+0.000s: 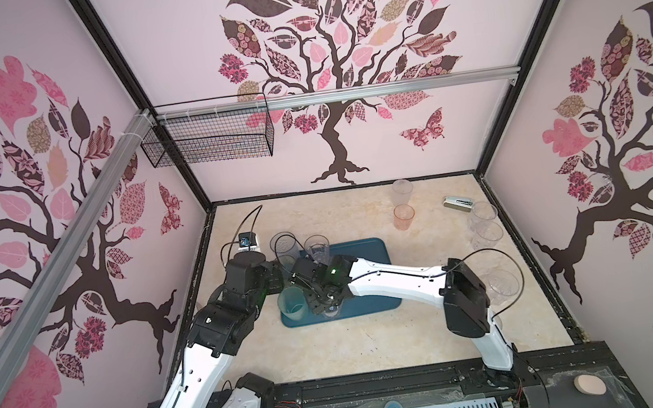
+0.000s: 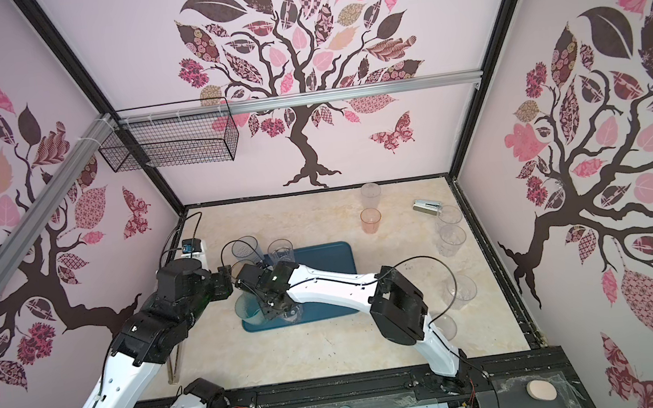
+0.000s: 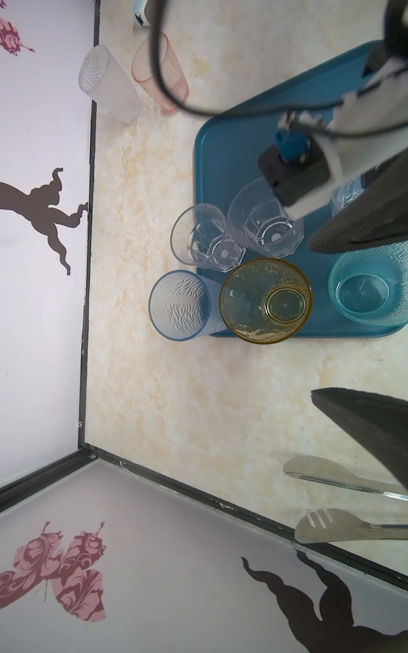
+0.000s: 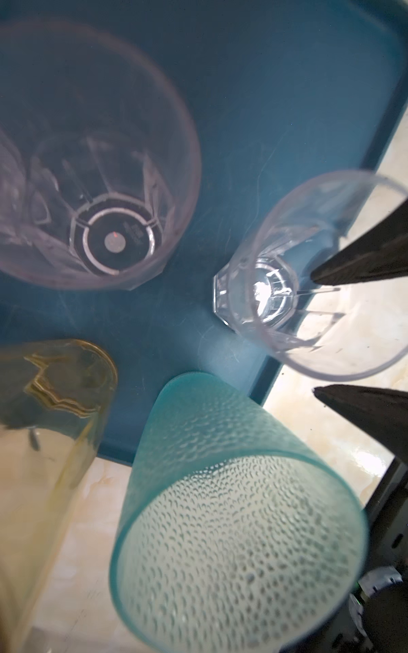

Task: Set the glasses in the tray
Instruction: 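Carry the clear cup over the tray and lower it with the right gripper, then open the right gripper and lift it away from the placed cup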

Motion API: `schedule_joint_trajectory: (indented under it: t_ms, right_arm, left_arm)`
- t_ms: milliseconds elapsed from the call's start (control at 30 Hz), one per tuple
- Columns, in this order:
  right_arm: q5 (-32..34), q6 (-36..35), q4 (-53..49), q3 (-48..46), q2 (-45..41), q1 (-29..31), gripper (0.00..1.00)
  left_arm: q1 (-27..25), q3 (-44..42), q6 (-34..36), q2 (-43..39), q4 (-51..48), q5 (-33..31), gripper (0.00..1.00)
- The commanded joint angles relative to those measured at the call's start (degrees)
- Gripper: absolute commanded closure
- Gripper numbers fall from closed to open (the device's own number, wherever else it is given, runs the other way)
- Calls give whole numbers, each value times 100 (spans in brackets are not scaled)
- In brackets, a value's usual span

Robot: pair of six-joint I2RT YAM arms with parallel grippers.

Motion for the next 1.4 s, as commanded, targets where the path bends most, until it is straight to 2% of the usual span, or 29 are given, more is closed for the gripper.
schedule_joint_trajectory:
  t_ms: [0,67,200,400,633,733,833,967,1233,1367]
  right_arm:
    - [47,280,359,-662,-1071,-240,49]
    - [-166,508,887,-1433,-1522,-449,47]
    - [-1285,1043,1835,-2719,-1986,-966,46]
    - [-1966,1343,2586,-3106,-1921,-997,46]
    - [-2737,1531,2942,-3022,-1431,-996,56]
    - [-2740,1541,3014,-3016,-1383,-997,58]
    - [-2513,1356,2673,-2822,-1425,-1001,57]
    - [-2282,993,2116,-2550,-1635,-1196,51]
    - [-2027,208,1350,-2498,-2331,-2489,43]
    - [-1648,-48,951,-2667,-2770,-3259,40]
  left_arm:
    - [-51,247,330,31,264,45,36]
    - [-70,248,397,56,337,125,36]
    - [-140,24,404,135,653,813,36]
    - [-412,-333,312,185,1134,1007,36]
    - [-448,-399,348,260,1231,1042,36]
    - [-456,-432,332,270,1258,1071,36]
    - [-473,-464,330,271,1269,1073,36]
    - [-476,-466,329,311,1336,1086,36]
    - [-705,-399,269,675,1655,1262,36]
    - [-889,-309,200,1060,1840,1462,36]
